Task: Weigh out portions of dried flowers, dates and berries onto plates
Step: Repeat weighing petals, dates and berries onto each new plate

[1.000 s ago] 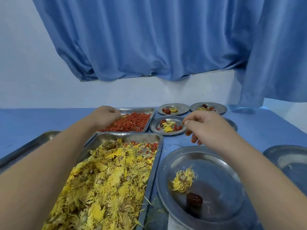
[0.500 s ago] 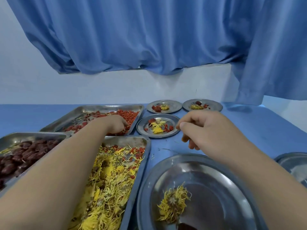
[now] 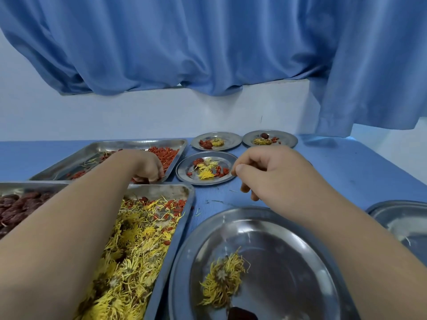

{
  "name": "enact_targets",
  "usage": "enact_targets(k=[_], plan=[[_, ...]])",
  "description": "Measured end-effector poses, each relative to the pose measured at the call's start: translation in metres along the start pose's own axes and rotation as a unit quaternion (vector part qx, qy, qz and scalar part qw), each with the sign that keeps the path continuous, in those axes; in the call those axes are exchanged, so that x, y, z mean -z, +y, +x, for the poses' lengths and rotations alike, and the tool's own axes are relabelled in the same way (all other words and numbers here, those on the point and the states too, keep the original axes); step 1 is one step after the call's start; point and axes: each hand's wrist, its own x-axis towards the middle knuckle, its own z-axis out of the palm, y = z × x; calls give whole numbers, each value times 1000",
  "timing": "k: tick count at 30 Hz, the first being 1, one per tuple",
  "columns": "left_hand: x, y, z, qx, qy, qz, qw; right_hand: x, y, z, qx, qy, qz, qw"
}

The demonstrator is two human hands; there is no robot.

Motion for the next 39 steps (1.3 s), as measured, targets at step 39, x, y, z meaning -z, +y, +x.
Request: enact_targets(k=[39], plan=[[10,-7,-36,-114,181,-310,926,9,-1,2,7,44,77,996]])
